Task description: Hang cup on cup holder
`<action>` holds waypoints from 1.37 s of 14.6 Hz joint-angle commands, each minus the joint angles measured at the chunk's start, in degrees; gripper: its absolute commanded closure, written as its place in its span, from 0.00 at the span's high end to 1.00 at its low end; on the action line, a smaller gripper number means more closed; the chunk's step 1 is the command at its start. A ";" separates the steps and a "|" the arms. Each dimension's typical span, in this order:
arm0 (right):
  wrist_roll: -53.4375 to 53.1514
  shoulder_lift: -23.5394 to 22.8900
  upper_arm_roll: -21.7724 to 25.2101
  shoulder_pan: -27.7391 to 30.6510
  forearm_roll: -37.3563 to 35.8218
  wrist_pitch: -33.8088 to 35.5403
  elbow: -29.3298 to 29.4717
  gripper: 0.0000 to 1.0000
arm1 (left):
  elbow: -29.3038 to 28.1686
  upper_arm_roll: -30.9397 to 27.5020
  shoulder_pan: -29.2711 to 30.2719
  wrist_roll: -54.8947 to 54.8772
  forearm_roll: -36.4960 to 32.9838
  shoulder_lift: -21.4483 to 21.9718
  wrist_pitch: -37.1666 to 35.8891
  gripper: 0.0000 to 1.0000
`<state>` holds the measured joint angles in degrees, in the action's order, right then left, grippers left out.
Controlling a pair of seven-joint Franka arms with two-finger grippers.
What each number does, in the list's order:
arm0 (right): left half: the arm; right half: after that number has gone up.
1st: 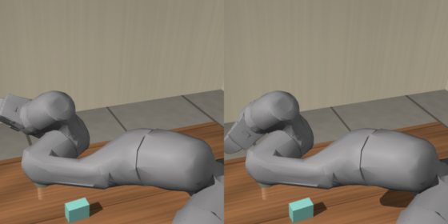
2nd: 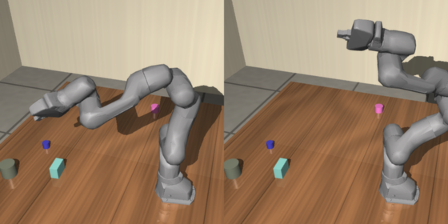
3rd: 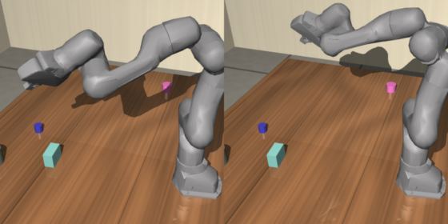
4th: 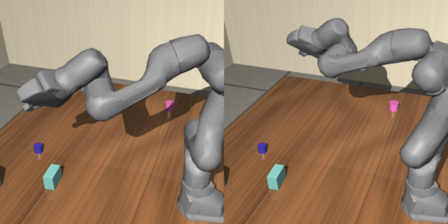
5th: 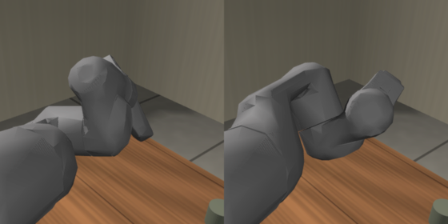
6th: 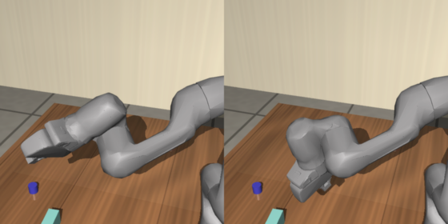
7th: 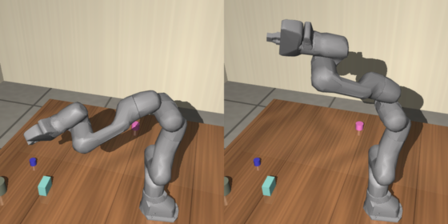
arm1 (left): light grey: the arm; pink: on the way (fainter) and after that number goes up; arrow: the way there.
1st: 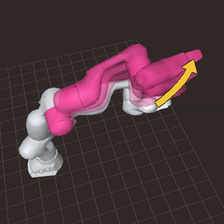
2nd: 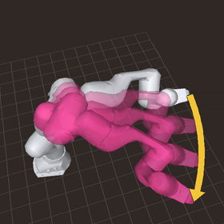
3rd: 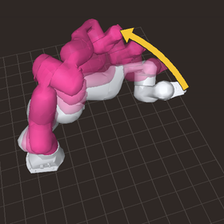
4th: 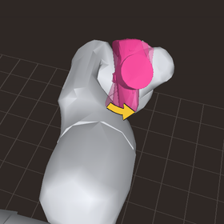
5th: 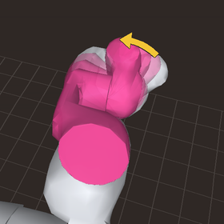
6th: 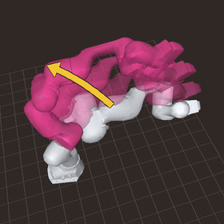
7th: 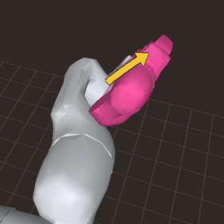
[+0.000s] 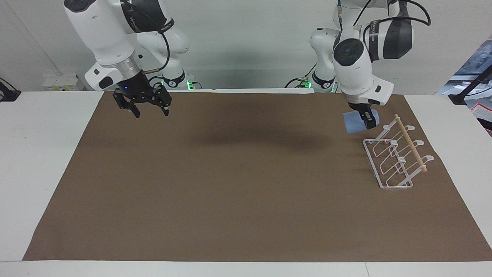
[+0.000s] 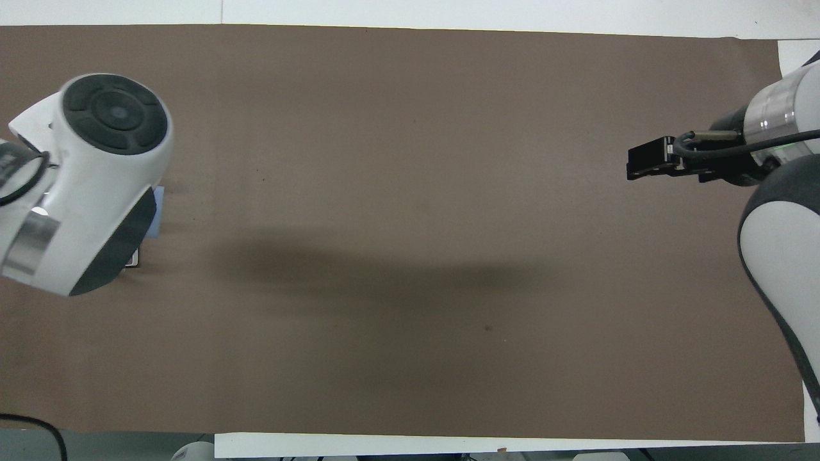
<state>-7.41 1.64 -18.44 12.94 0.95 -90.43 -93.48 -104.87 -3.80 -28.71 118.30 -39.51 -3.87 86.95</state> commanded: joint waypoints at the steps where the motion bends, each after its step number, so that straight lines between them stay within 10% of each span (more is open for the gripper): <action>1: 3.18 -3.56 9.23 -8.21 -3.14 9.97 8.27 0.99 | 0.11 -0.24 -0.74 1.06 -13.61 -4.20 -4.40 0.00; 4: 11.25 -4.54 25.10 -19.43 -3.32 11.07 10.42 1.00 | 0.20 -0.33 0.05 2.63 -24.78 -8.94 -5.91 0.00; 20: 11.37 -0.23 24.86 -16.01 -4.73 11.77 4.01 1.00 | 4.77 -0.07 3.84 9.76 -35.46 -21.43 -4.51 0.00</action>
<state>2.98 -0.21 7.27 -4.05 -3.50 -78.59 -87.23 -101.47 -4.21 -25.52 127.78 -74.05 -23.77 81.98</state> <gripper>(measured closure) 0.000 0.238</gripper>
